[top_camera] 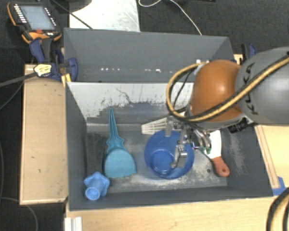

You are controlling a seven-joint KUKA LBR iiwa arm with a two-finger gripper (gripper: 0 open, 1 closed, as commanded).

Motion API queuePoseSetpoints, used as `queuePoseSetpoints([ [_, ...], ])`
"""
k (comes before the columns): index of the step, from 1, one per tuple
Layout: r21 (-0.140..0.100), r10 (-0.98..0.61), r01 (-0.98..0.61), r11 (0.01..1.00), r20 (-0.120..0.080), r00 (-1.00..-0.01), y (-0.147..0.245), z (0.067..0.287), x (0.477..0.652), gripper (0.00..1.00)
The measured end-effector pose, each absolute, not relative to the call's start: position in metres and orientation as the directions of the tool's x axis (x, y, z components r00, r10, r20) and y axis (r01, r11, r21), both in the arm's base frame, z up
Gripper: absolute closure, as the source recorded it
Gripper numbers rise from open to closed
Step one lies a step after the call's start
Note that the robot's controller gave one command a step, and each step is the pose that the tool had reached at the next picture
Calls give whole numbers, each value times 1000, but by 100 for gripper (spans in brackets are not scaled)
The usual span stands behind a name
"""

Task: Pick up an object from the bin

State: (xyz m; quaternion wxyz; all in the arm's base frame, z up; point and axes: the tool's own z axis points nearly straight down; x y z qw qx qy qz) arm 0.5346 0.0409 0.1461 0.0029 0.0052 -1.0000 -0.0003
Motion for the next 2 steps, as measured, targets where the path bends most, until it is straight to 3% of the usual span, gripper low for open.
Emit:
queuePoseSetpoints([
  [2, 1, -9, -9, 1000, -3, -1000, 41, 150, 537, 0],
])
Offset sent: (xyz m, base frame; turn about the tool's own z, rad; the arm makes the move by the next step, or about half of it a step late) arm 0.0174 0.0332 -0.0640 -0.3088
